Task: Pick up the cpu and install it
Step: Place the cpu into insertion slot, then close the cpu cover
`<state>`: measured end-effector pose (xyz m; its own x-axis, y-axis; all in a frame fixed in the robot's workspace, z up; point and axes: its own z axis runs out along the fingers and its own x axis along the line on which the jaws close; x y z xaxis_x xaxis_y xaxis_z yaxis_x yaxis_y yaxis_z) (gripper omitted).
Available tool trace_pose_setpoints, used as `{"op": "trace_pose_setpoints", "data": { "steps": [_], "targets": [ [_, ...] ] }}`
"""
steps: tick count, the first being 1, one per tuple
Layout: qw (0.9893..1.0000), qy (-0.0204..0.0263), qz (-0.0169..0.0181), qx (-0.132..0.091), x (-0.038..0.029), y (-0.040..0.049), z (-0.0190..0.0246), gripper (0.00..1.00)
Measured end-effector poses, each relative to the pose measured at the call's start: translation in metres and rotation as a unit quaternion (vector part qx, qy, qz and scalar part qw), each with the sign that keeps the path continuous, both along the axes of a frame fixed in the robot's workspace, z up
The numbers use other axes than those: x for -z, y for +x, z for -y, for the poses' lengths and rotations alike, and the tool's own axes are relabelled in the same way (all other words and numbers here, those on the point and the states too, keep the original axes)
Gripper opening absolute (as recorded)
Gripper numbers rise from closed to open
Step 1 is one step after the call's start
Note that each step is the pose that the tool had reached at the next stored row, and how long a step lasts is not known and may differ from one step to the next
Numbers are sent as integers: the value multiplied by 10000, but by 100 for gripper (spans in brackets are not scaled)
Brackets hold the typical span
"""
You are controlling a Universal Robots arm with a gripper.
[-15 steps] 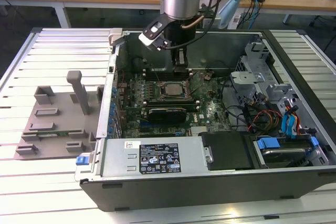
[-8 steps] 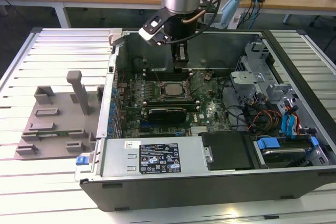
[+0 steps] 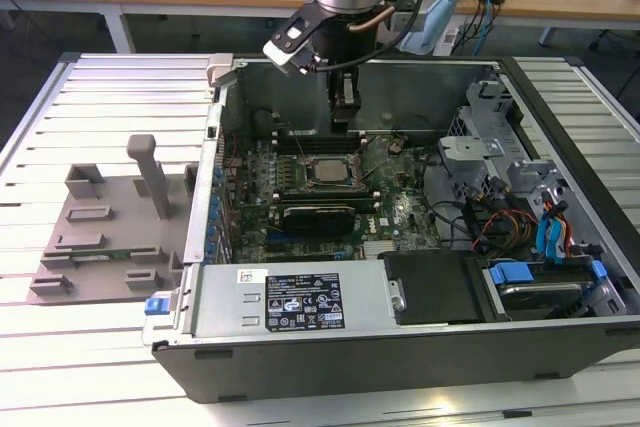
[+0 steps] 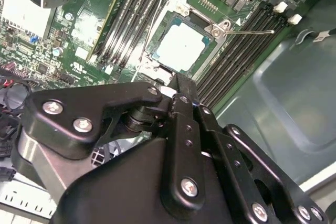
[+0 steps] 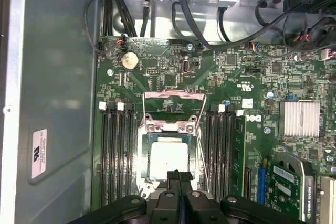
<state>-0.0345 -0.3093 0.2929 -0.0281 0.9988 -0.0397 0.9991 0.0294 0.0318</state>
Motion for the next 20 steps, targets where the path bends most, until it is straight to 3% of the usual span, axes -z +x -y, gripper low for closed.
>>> {"op": "trace_pose_setpoints", "data": {
  "steps": [4,17,20],
  "targets": [
    [10000,1,1,0,-87,0,0,11],
    [10000,0,0,-1,-91,3,0,11],
    [10000,1,-1,0,-91,51,0,11]
  ]
}}
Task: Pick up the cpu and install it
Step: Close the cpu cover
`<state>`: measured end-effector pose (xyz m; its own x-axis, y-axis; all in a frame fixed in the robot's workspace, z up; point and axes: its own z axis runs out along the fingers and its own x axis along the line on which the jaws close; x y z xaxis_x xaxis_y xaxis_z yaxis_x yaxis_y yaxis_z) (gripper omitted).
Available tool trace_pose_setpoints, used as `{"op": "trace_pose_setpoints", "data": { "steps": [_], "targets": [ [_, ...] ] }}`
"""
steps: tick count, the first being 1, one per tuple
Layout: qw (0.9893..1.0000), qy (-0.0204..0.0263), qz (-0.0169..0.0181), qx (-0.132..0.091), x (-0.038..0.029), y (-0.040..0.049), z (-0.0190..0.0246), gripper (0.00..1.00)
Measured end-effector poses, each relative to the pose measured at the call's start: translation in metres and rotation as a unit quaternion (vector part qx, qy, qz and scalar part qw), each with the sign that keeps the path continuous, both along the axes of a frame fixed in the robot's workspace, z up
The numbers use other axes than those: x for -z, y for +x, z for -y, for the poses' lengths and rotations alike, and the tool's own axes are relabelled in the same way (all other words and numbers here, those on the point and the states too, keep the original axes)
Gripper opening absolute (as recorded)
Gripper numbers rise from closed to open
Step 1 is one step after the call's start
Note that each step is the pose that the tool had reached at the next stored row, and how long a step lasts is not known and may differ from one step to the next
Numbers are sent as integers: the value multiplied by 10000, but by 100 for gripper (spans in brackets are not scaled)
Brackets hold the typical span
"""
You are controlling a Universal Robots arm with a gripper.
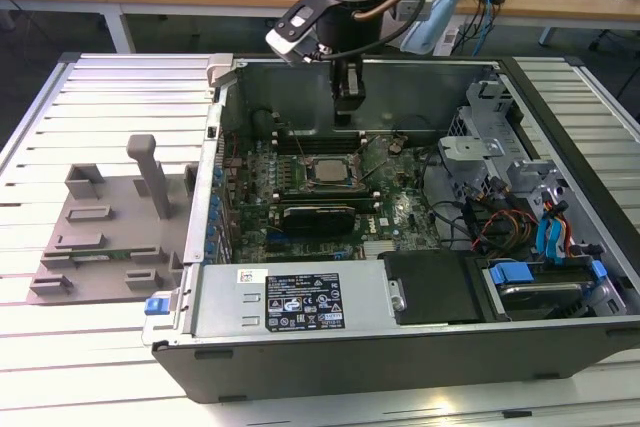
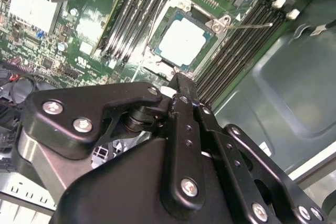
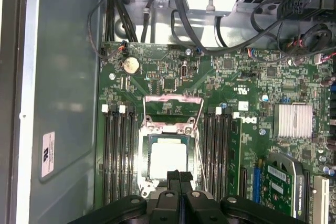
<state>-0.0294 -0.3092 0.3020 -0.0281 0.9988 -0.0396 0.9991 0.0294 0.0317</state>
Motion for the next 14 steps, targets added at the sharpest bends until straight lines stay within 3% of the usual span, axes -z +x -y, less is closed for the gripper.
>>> {"op": "trace_pose_setpoints", "data": {
  "steps": [8,14],
  "targets": [
    [10000,-1,-31,0,0,332,0,11],
    [10000,-1,-37,1,1,461,0,11]
  ]
}}
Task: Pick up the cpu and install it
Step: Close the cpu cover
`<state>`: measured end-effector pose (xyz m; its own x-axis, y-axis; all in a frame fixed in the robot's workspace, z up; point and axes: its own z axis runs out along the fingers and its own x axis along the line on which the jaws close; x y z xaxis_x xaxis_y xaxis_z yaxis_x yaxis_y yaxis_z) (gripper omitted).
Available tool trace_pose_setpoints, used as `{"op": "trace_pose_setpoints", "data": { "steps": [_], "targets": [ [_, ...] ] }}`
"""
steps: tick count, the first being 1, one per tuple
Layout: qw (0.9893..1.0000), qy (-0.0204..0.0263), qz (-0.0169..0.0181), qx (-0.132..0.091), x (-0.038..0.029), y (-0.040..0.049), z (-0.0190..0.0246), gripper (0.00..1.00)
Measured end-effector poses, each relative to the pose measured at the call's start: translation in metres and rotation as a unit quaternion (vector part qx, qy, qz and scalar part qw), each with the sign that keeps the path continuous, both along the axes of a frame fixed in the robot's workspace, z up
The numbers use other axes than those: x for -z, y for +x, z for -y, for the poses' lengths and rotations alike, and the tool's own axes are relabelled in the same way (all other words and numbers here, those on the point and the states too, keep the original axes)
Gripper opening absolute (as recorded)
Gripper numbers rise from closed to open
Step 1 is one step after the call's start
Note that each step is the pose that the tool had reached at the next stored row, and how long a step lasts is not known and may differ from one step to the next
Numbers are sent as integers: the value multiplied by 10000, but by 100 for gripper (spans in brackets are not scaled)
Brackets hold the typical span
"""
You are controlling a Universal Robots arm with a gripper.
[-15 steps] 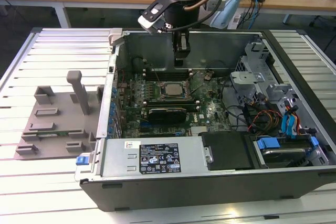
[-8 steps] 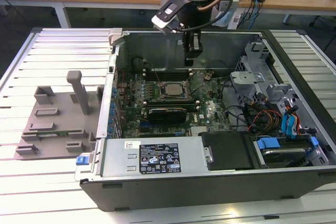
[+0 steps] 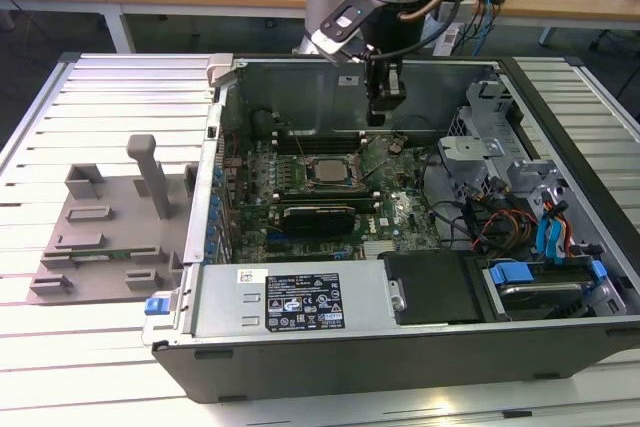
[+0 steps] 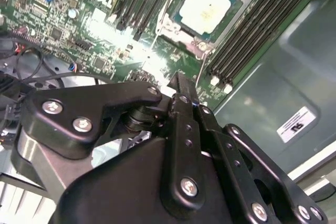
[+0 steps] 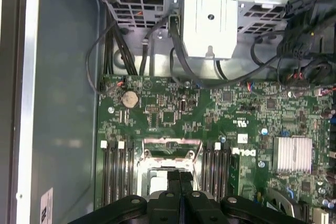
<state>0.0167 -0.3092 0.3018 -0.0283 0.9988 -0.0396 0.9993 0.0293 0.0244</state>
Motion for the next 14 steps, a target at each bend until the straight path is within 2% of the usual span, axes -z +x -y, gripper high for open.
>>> {"op": "trace_pose_setpoints", "data": {
  "steps": [3,11,14],
  "targets": [
    [10000,0,-11,-1,6,114,0,11],
    [10000,0,-25,-1,19,292,0,11],
    [10000,0,-45,0,82,347,0,11]
  ]
}}
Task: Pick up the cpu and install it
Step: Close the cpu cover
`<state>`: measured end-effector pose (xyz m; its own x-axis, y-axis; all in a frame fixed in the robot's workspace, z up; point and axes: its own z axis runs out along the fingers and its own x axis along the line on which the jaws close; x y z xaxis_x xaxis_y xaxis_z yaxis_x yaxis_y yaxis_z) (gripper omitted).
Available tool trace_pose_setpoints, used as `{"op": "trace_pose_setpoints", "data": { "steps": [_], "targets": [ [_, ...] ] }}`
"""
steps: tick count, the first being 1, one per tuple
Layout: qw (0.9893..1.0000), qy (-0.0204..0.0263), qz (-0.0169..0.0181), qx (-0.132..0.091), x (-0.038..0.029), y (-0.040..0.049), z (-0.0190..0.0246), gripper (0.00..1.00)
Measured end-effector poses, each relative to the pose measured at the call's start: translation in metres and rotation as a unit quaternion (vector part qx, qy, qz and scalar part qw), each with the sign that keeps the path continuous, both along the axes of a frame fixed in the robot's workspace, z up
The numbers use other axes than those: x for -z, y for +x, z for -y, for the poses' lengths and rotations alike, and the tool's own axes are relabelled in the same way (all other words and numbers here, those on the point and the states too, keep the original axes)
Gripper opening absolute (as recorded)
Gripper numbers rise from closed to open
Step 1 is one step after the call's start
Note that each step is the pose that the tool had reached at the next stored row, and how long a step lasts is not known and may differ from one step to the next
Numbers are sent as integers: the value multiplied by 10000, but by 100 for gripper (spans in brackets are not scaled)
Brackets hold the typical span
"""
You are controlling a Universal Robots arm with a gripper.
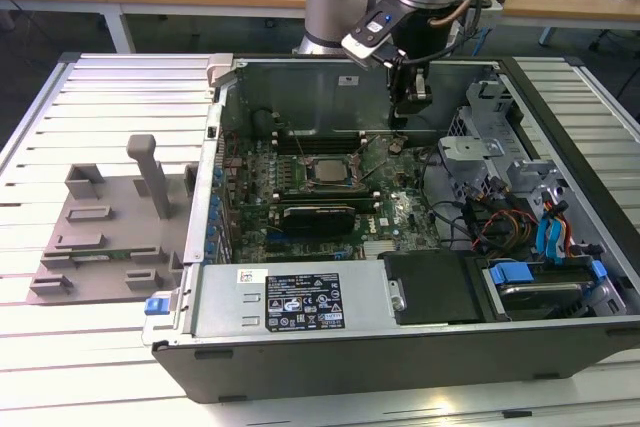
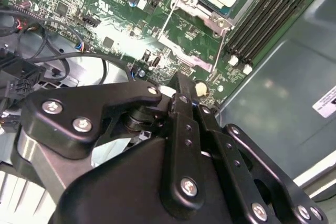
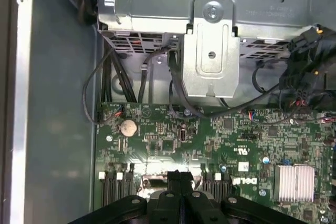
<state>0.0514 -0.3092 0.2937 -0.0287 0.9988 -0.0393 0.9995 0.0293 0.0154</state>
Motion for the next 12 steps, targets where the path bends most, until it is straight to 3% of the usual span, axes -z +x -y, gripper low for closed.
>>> {"op": "trace_pose_setpoints", "data": {
  "steps": [12],
  "targets": [
    [10000,0,-31,0,167,122,0,11]
  ]
}}
